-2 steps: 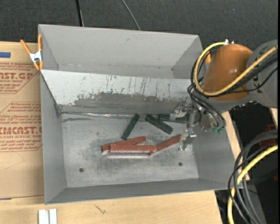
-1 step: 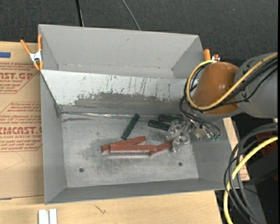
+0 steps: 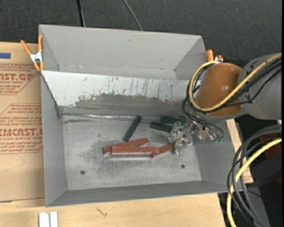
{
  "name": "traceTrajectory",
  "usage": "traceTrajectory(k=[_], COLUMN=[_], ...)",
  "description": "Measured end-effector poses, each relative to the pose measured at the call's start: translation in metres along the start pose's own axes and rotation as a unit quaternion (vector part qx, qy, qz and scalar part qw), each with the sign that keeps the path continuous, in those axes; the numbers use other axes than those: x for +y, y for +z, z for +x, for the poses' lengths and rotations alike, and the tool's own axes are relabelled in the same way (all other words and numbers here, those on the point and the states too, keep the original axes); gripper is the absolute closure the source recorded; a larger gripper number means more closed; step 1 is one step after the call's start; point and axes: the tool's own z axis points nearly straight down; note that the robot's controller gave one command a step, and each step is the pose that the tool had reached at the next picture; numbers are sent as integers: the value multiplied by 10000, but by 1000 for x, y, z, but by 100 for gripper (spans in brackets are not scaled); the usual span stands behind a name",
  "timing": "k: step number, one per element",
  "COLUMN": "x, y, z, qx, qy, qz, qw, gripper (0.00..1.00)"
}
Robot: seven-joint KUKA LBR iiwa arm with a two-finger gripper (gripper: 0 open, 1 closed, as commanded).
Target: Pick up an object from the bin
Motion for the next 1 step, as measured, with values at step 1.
traceTrajectory(k=[1], x=[15], y=[-183], z=[-2], qx=[-29], qy=[-75], qz=[7], qw=[10000], gripper=[100])
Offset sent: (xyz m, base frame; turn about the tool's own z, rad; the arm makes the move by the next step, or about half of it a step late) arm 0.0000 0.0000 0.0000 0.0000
